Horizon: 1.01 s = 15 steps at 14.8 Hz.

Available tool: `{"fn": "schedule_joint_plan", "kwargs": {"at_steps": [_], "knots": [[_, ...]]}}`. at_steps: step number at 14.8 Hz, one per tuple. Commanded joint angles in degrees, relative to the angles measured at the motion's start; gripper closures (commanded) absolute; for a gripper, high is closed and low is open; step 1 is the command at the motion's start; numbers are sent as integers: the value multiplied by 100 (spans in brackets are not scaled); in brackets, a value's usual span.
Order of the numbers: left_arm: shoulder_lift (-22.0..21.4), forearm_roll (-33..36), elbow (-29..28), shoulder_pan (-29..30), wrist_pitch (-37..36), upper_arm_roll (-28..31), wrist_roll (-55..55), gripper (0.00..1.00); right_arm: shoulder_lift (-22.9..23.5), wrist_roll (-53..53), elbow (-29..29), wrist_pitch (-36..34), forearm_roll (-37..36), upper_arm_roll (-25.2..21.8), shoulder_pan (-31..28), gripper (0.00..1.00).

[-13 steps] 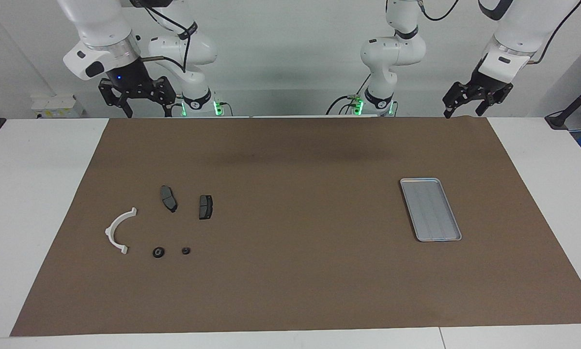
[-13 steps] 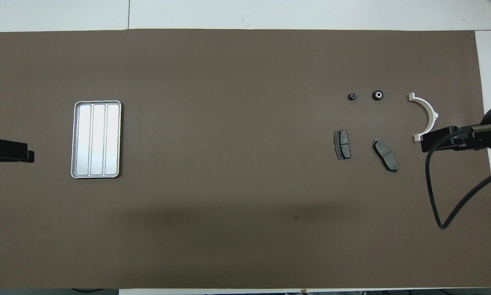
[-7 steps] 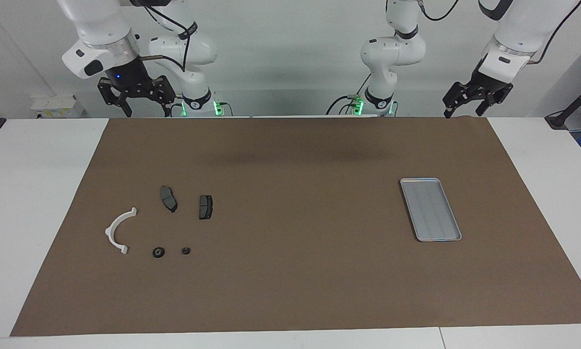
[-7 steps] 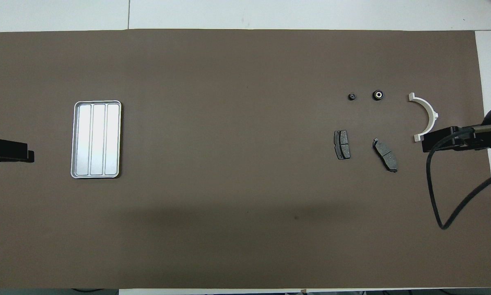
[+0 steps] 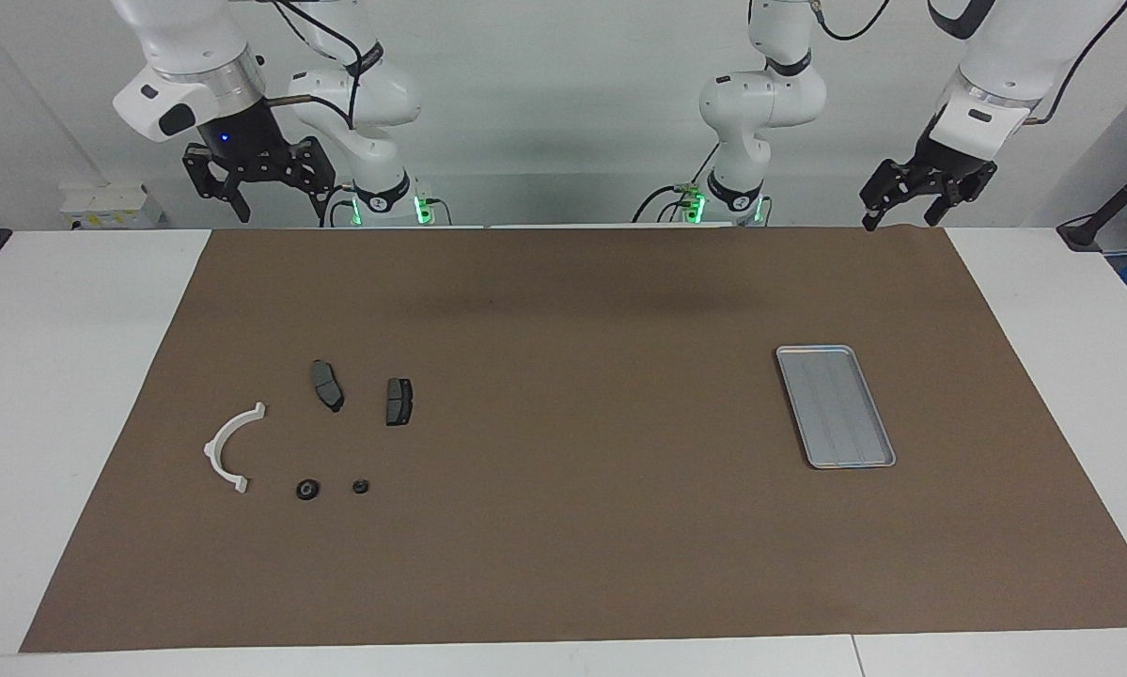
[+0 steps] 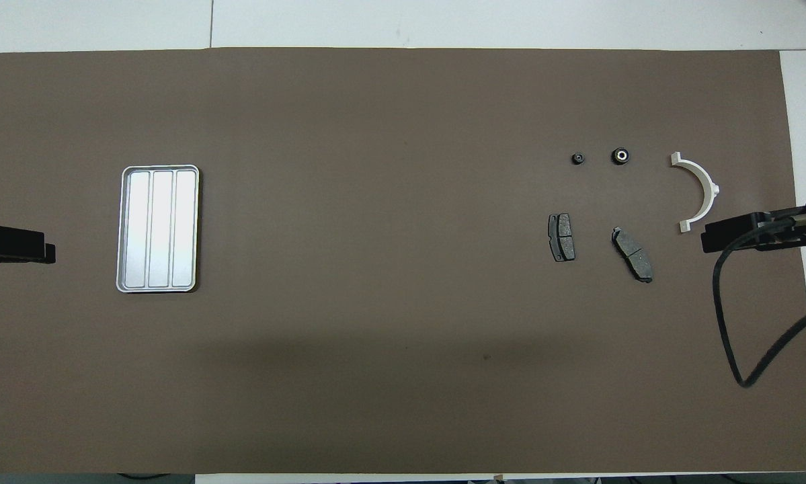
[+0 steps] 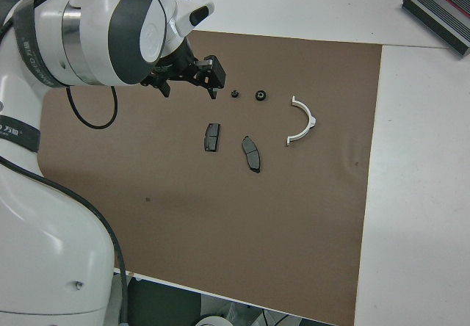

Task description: Pick bearing gear from pile to tray

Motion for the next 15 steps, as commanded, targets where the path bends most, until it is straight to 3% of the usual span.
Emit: {"fn": "schedule_joint_plan", "kwargs": {"at_steps": [1, 4, 7, 15], "knots": [[-156, -69, -209, -52, 160, 37, -54, 0, -113, -192, -133, 100, 91, 13, -91, 0], [-156, -69, -209, -61, 151, 37, -46, 0, -52, -69, -177, 361, 82, 22, -30, 0], [-156, -69, -209, -52, 151, 37, 7, 0, 132, 54, -607, 915, 82, 22, -21, 0], [-156, -60, -209, -35, 195, 37, -36, 0, 1844, 669, -617, 2707, 12, 40, 111, 0]]}}
